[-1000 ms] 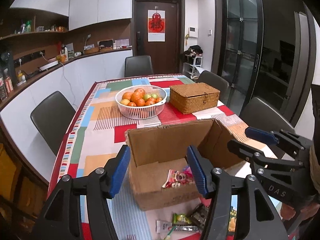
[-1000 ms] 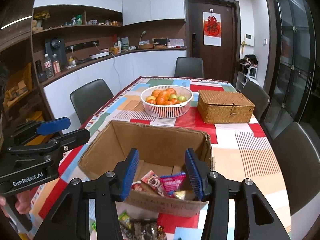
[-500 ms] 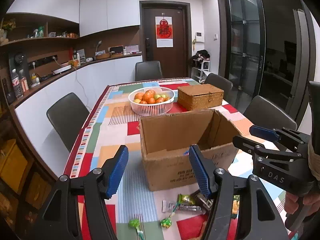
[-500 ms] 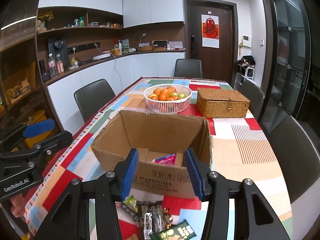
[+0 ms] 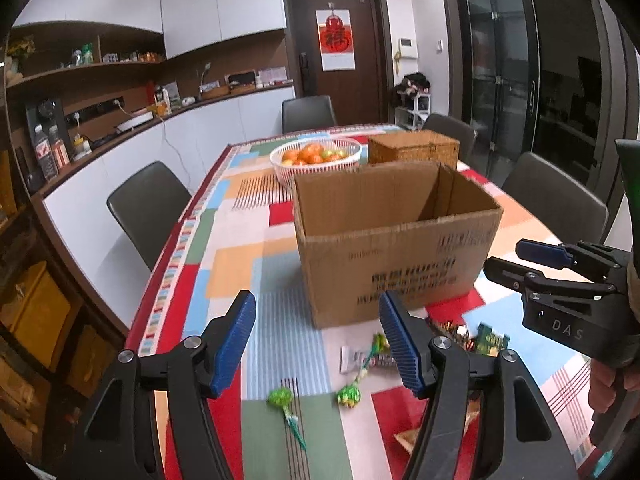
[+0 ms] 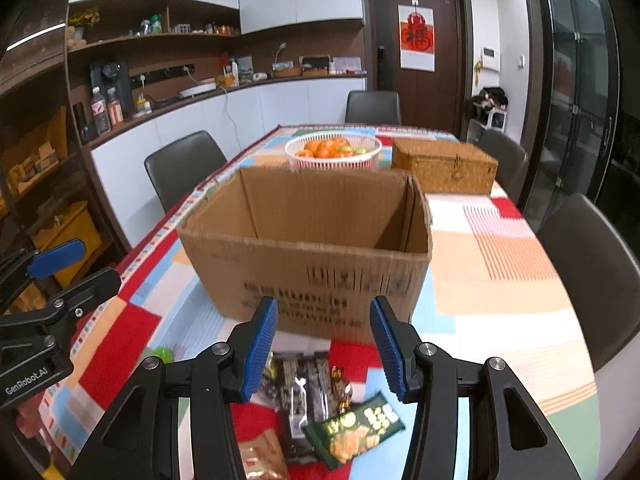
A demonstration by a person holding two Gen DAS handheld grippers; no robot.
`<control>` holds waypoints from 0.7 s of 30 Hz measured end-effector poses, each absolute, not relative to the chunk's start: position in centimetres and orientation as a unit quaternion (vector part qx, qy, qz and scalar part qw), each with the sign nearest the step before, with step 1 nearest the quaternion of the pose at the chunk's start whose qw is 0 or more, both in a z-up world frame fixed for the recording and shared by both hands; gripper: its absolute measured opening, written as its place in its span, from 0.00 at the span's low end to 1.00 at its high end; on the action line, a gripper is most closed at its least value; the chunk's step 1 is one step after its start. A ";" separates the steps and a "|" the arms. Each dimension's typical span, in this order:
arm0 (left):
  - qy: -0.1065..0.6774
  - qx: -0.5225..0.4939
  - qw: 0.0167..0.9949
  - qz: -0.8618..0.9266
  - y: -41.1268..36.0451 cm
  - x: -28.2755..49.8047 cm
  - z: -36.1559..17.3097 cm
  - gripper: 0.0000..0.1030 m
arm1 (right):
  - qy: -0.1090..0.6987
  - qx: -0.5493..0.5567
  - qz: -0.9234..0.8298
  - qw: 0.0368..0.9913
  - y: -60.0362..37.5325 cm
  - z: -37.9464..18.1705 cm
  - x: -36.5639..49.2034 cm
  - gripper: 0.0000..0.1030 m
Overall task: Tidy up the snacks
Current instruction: 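Move both open grippers back to the remaining snacks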
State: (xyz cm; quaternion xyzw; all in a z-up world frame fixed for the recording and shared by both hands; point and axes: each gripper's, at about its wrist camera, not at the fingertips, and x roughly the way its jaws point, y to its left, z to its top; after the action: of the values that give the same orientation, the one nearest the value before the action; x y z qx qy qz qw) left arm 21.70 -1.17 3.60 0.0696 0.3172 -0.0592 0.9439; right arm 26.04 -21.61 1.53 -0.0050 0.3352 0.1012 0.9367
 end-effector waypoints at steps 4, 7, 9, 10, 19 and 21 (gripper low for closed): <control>0.343 0.063 0.935 -0.062 -1.2 21.8 1.7 0.62 | 0.358 -0.005 0.099 0.928 -21.7 -0.2 25.8 0.48; 0.357 0.067 0.930 -0.065 -1.4 21.9 0.6 0.62 | 0.375 -0.007 0.095 0.922 -21.8 -1.4 25.9 0.48; 0.367 0.069 0.925 -0.066 -1.5 22.0 -0.3 0.62 | 0.385 -0.005 0.093 0.918 -22.0 -2.1 26.1 0.48; 0.375 0.068 0.922 -0.068 -1.5 22.0 -0.9 0.62 | 0.390 -0.005 0.091 0.916 -22.0 -2.5 26.1 0.48; 0.428 0.060 0.898 -0.076 -1.6 22.6 -4.9 0.62 | 0.420 -0.027 0.080 0.903 -22.2 -5.3 26.3 0.48; 0.436 0.061 0.895 -0.076 -1.7 22.7 -5.6 0.62 | 0.428 -0.029 0.083 0.900 -22.2 -6.0 26.4 0.48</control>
State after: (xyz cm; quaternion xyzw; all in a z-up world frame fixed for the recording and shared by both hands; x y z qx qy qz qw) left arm 22.71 -1.71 -5.60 0.0614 0.4358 -0.0763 0.8947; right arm 26.39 -22.20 -5.97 -0.0285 0.4278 0.0828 0.8996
